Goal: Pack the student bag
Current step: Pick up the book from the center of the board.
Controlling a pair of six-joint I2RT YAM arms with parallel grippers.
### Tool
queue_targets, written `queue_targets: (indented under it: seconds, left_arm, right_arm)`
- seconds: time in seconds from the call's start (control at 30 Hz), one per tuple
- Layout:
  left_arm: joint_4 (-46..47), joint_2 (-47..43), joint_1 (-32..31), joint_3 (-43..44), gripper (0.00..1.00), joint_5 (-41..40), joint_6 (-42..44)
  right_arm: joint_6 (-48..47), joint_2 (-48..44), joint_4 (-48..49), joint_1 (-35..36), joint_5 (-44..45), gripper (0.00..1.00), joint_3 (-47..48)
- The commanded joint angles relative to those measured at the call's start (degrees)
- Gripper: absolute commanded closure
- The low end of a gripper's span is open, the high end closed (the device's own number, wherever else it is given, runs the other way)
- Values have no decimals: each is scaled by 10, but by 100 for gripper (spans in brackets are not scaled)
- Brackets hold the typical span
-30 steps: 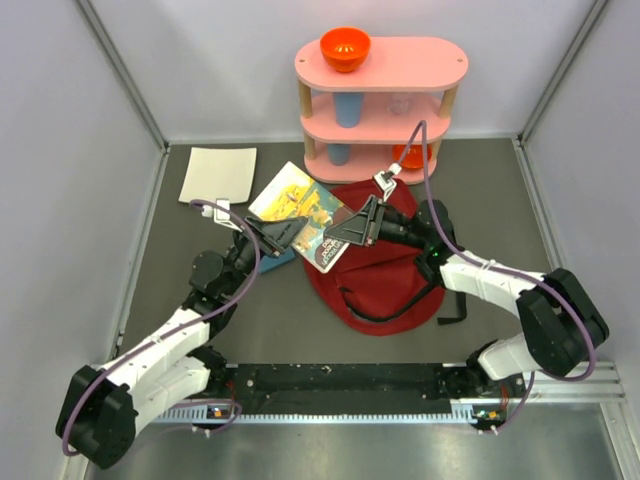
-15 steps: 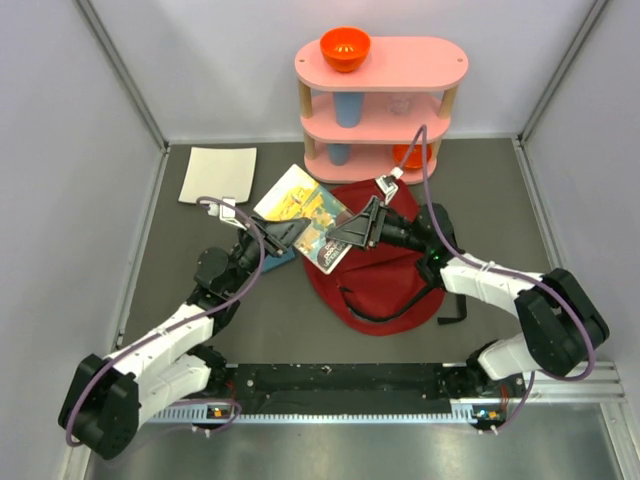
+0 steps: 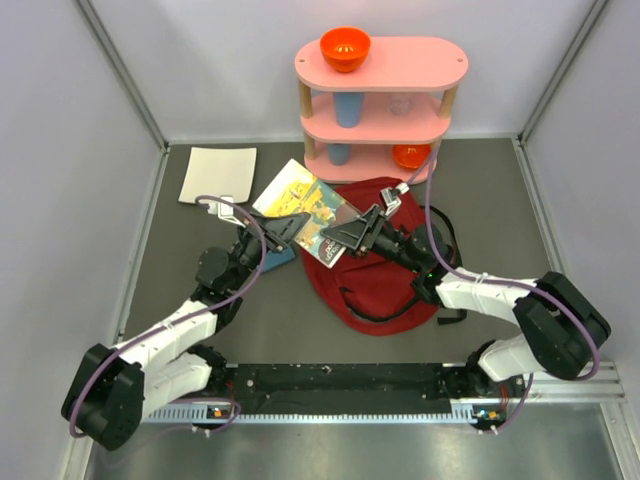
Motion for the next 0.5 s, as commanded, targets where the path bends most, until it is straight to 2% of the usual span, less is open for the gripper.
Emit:
queue_targets:
  seconds: [0.0, 0.1, 0.17, 0.27, 0.3, 0.37, 0.4, 0.43, 0.47]
  left_arm:
    - [84, -24, 1, 0, 100, -13, -3]
    - [70, -30, 1, 0, 100, -13, 0]
    - [66, -30, 1, 2, 100, -10, 2]
    - [65, -22, 1, 5, 99, 0, -2]
    - [66, -18, 1, 7, 77, 5, -2]
    - [64, -12, 1, 11, 47, 22, 2]
    - [49, -12, 1, 18, 32, 28, 10]
    - [37, -12, 1, 22, 5, 33, 16]
    - [23, -14, 1, 28, 2, 45, 26]
  right_arm:
    - [-16, -35, 48, 4, 69, 56, 3]
    - [-23, -32, 64, 4, 79, 71, 0]
    - [-23, -23, 82, 5, 72, 77, 3]
    - [-20, -14, 106, 3, 57, 96, 7]
    - [-20, -13, 110, 3, 50, 100, 8]
    - [-37, -23, 98, -4, 35, 100, 16]
    - [-48, -35, 58, -7, 37, 100, 18]
    - [-77, -49, 27, -9, 46, 100, 16]
    - [-96, -89, -5, -13, 59, 100, 14]
